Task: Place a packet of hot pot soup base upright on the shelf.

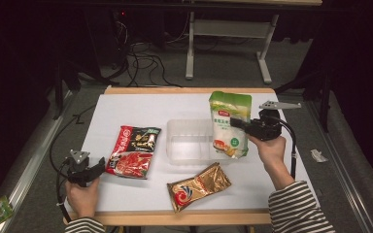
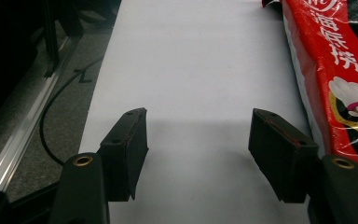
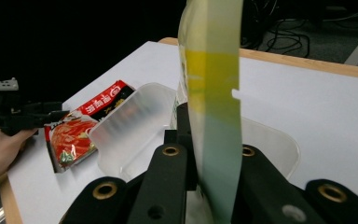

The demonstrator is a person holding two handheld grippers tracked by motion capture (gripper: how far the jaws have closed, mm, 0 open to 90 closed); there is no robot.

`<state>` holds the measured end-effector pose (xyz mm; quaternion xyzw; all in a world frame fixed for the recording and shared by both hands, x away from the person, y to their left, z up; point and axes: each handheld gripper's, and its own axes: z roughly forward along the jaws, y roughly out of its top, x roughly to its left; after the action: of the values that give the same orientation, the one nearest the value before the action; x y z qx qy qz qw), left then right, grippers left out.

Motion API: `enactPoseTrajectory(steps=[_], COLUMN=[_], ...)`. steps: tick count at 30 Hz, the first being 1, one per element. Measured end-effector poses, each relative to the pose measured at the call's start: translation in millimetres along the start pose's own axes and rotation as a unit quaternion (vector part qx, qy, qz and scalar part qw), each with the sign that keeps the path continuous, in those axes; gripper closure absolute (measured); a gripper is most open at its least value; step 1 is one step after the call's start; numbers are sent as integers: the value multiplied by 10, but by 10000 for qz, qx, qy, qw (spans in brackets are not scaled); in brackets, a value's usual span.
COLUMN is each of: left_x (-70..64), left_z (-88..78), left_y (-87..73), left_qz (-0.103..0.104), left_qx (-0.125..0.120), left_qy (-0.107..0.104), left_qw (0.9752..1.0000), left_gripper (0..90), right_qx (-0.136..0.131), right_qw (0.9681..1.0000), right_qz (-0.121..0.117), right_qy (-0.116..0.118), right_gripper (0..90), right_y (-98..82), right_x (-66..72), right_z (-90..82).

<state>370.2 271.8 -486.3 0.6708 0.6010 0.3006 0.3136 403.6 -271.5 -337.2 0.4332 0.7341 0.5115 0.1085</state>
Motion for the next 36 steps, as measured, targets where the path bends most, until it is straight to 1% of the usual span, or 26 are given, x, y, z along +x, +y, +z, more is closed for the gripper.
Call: enactPoseTrajectory(steps=[3, 4, 6, 8, 9, 10, 12, 15, 20, 25, 28, 36], left_x=[-2, -3, -4, -6, -6, -5, -4, -3, -6, -6, -8, -8], left_z=[-1, -1, 0, -3, -3, -3, -3, -5, -3, -3, -3, -2], left_y=[0, 0, 1, 0, 0, 0, 0, 0, 0, 0, 1, 0], left_qz=[10, 12, 20, 28, 28, 27, 24, 31, 28, 29, 28, 37], left_qx=[1, -1, 6, -1, -1, 0, -1, -6, -1, -4, 3, -2], left_qy=[3, 3, 1, -2, -2, -1, -3, 2, -3, 2, 1, 5], left_qw=[10000, 10000, 10000, 10000, 10000, 10000, 10000, 10000, 10000, 10000, 10000, 10000], left_gripper=[377, 377, 377, 377, 377, 377, 377, 377, 377, 377, 377, 377], right_qx=[-2, -5, -6, -8, -8, -21, -27, -28, -67, -117, -145, -133], right_qw=[10000, 10000, 9999, 9998, 9998, 9997, 9997, 9994, 9992, 9986, 9984, 9975], right_qz=[31, 50, 40, 110, 110, 121, 110, 179, 154, 236, 251, 237], right_qy=[-41, -81, -104, -161, -161, -221, -229, -297, -363, -466, -488, -645], right_gripper=[890, 890, 890, 889, 889, 889, 889, 889, 888, 887, 887, 886], right_y=[14, 28, 32, 32, 32, 29, 28, 23, 24, 32, 34, 11], right_x=[-6, -14, -18, -28, -28, -39, -44, -61, -65, -63, -71, -79], right_z=[34, 81, 103, 164, 164, 200, 212, 264, 318, 404, 417, 470])
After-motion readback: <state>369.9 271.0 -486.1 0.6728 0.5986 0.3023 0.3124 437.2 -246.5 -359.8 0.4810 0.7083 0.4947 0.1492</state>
